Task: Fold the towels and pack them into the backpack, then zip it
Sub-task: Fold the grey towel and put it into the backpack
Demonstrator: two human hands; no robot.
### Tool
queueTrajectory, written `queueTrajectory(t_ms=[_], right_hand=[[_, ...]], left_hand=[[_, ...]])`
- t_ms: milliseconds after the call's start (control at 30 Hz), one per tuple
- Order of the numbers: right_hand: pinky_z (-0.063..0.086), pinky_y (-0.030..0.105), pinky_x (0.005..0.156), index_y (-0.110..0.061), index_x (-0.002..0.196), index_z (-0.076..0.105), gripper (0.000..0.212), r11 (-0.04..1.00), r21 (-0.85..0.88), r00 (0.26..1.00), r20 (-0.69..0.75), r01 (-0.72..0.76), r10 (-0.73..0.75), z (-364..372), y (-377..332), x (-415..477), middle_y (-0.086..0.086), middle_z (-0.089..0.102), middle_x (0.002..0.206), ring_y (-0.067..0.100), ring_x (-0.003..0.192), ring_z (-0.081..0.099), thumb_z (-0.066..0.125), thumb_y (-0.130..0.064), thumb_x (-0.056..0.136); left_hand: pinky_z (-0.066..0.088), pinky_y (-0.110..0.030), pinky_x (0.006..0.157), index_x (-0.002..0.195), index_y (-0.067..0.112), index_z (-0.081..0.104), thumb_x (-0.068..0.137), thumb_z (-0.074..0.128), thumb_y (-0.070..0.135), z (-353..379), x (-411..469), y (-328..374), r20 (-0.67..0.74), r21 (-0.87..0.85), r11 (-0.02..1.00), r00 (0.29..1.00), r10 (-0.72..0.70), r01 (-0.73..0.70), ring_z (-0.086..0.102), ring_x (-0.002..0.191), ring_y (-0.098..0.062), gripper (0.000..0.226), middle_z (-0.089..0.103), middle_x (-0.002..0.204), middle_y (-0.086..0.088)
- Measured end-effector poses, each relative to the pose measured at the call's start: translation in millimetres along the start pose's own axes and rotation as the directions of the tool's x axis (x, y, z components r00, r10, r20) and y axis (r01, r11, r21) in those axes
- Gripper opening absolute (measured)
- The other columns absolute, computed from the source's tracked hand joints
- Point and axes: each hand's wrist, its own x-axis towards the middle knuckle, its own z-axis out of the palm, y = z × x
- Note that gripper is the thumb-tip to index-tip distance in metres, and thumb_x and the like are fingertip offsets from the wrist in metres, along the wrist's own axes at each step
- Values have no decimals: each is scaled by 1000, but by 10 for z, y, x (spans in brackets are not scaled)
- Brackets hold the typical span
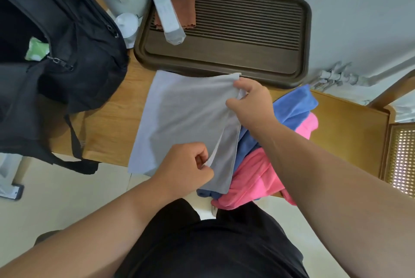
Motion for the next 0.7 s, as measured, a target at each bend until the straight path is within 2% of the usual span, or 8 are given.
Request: queueTrajectory(t_ms=[67,133,233,300,400,533,633,700], right_hand=[[44,23,96,-13,130,63,53,1000,-24,1000,-7,0,0,-81,68,-28,-5,61,123,13,109,58,71,-8,78],[42,21,84,-12,130,63,50,996,-67,996,64,-51,56,-121,194,-33,-4,60,111,14,100,56,67,-6,80],[43,32,74,-14,101,66,24,984,-176,968,249,14,31,-90,373,-13,0,55,105,22,88,56,64,-6,79],[39,29,73,-11,94,64,13,970,-239,957,288,39,33,-56,437,6,-2,49,110,21,87,53,66,-11,82],[41,28,78,-7,113,67,29,969,-248,963,264,6,61,-10,492,11,-3,46,120,21,99,53,68,-17,85],[38,24,72,-3,104,65,25,959,-281,964,261,21,55,39,506,-1,4,53,124,25,103,55,64,-18,85],[41,31,82,-2,109,65,29,963,-252,975,218,98,-42,35,465,-9,2,53,140,24,110,56,62,-19,85],[44,34,91,-4,118,64,36,960,-258,974,220,109,-52,32,445,-11,1,45,151,26,121,54,63,-23,87]], left_hand=[[32,-16,48,62,14,50,69,67,5,51,-31,38,41,23,1000,999,3,-4,39,48,-8,21,42,48,11],[33,-15,49,62,19,48,72,68,7,200,4,29,106,70,998,994,-15,8,40,48,-6,25,43,49,10],[41,-23,56,67,23,49,80,67,8,484,96,-49,162,129,991,985,-56,35,41,52,-7,26,47,56,9],[46,-30,61,78,21,56,86,64,7,625,141,-105,173,163,987,984,-46,18,47,58,-10,18,50,62,10],[43,-27,64,99,15,62,93,60,9,715,179,-154,180,205,978,984,-9,-28,51,66,-12,9,50,69,12],[47,-28,66,102,15,63,93,61,10,727,185,-174,181,209,978,983,-9,-29,52,65,-9,11,52,68,13],[47,-25,66,100,20,62,91,64,10,713,167,-145,160,142,990,987,-20,-3,53,60,-5,14,55,66,11],[49,-24,67,103,24,60,90,70,20,686,147,-105,170,87,996,985,-36,21,56,62,-4,17,60,68,9]])
